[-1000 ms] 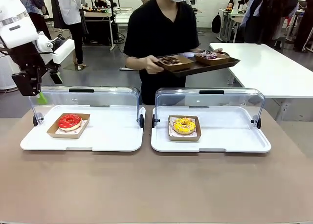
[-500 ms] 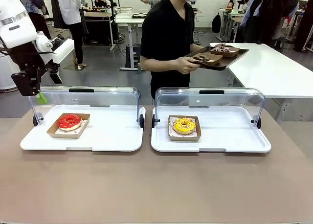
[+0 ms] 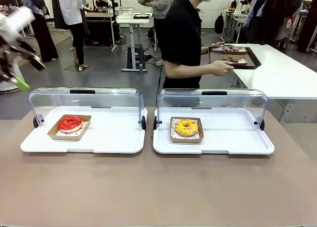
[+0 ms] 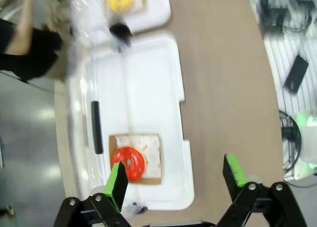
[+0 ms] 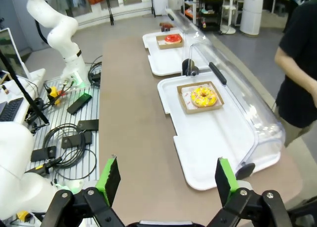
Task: Provide the desired donut to the person.
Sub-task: Place the picked Paper togo box onto the Handle tray extended by the person.
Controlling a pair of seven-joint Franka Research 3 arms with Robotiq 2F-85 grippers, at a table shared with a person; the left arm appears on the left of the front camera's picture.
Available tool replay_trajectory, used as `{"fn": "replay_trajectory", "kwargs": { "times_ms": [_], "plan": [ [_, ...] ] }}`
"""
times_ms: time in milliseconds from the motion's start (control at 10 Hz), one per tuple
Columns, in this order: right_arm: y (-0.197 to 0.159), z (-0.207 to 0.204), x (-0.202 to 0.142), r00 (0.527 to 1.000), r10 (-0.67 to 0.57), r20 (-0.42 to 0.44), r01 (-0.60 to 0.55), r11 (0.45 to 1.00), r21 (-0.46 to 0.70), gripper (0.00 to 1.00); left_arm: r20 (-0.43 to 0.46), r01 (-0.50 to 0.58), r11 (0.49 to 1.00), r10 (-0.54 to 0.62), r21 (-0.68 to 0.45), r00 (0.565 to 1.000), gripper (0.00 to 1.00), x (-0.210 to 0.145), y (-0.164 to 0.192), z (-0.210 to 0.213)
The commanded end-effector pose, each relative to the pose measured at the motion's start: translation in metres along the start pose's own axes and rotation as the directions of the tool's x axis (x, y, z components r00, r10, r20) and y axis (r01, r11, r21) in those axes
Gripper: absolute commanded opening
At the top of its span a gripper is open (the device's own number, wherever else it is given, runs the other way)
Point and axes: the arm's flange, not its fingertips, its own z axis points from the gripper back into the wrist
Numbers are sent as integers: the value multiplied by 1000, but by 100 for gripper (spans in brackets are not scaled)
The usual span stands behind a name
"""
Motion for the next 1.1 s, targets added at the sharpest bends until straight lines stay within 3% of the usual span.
{"fn": "replay_trajectory", "kwargs": {
  "times_ms": [0, 100, 200, 300, 600, 1000],
  "plan": [
    [0, 0, 1, 1000, 9, 19, -9, 1000, -1, 100, 278, -53, 997, 64, -49, 959, 100, -50, -4, 41],
    [0, 0, 1, 1000, 9, 19, -9, 1000, -1, 100, 385, -54, 996, 79, -75, 920, 100, -79, -11, 56],
    [0, 0, 1, 1000, 9, 19, -9, 1000, -1, 100, 451, -129, 985, 167, -115, 877, 100, -117, -12, 65],
    [0, 0, 1, 1000, 9, 19, -9, 1000, -1, 100, 474, -184, 973, 228, -138, 851, 100, -145, -16, 67],
    [0, 0, 1, 1000, 9, 19, -9, 1000, -1, 100, 515, -208, 972, 232, -105, 825, 100, -218, -23, 59],
    [0, 0, 1, 1000, 9, 19, -9, 1000, -1, 100, 525, -113, 991, 134, -72, 840, 100, -256, -32, 40]
  ]
}}
